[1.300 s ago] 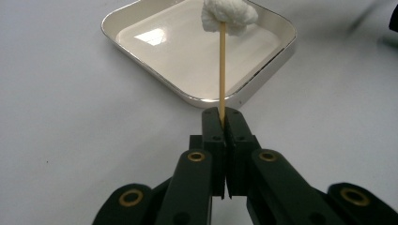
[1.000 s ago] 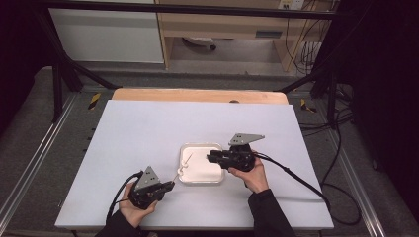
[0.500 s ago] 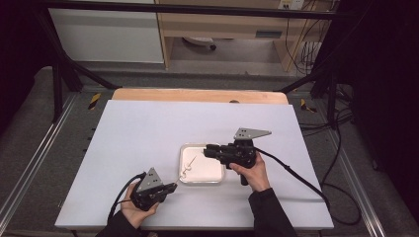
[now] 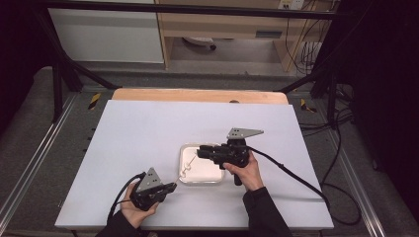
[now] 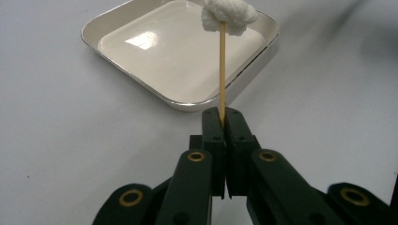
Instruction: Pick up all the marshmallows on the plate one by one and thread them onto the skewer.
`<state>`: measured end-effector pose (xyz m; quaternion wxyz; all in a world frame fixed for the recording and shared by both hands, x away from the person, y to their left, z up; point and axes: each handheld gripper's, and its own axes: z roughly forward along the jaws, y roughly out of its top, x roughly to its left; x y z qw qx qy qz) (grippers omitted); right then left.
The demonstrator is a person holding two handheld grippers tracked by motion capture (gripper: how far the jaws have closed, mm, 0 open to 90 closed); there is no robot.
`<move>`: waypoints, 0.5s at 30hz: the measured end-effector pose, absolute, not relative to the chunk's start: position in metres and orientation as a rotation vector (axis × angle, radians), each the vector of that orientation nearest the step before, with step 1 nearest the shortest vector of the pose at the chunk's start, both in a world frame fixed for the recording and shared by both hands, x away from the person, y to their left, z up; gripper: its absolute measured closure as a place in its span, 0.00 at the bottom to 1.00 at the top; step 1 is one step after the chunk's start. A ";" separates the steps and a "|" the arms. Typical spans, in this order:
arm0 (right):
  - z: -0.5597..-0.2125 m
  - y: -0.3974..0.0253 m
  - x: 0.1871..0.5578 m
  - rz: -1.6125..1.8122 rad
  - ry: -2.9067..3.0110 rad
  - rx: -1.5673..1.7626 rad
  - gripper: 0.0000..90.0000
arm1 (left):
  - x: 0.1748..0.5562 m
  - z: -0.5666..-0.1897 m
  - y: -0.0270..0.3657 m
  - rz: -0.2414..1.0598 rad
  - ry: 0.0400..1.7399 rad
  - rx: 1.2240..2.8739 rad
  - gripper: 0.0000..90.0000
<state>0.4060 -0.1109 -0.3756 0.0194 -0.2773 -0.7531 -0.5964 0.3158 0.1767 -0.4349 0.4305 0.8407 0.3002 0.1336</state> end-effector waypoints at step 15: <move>-0.384 -0.106 0.407 -1.796 -2.321 -0.848 0.83 | 0.315 -0.435 0.176 0.348 0.732 2.113 0.98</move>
